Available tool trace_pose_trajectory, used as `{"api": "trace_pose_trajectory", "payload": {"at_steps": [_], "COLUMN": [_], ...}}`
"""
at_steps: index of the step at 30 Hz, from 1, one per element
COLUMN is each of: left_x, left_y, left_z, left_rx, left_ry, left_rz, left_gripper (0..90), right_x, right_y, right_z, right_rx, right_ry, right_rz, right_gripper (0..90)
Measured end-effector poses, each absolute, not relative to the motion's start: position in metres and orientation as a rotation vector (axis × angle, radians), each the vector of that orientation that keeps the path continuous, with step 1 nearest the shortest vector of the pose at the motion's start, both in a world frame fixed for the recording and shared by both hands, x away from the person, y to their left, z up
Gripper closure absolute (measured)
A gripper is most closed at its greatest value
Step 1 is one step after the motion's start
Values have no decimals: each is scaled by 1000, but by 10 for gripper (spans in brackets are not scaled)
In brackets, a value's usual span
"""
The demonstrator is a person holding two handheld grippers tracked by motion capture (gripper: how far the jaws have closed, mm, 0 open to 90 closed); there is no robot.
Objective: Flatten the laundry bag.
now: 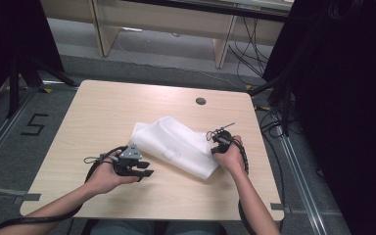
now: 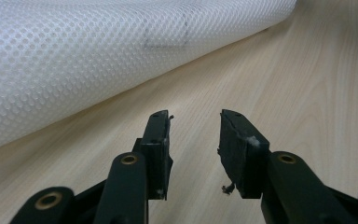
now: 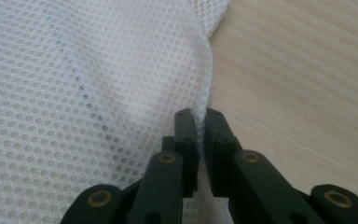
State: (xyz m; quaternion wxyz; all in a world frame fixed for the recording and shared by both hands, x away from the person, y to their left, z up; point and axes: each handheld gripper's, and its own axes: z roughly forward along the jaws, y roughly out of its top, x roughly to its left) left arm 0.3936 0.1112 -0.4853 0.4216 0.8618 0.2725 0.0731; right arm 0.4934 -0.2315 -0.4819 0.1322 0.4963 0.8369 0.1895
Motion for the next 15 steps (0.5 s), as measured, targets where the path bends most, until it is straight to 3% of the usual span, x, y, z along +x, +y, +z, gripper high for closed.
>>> {"api": "trace_pose_trajectory", "payload": {"at_steps": [15], "left_x": [394], "left_y": [110], "left_z": [-487], "left_rx": [2159], "left_ry": [669], "left_rz": [186], "left_gripper": [622], "right_x": [477], "right_y": [-215], "right_z": [-435], "right_rx": [1254], "right_ry": [2373], "right_rz": [675], "right_gripper": [867]}}
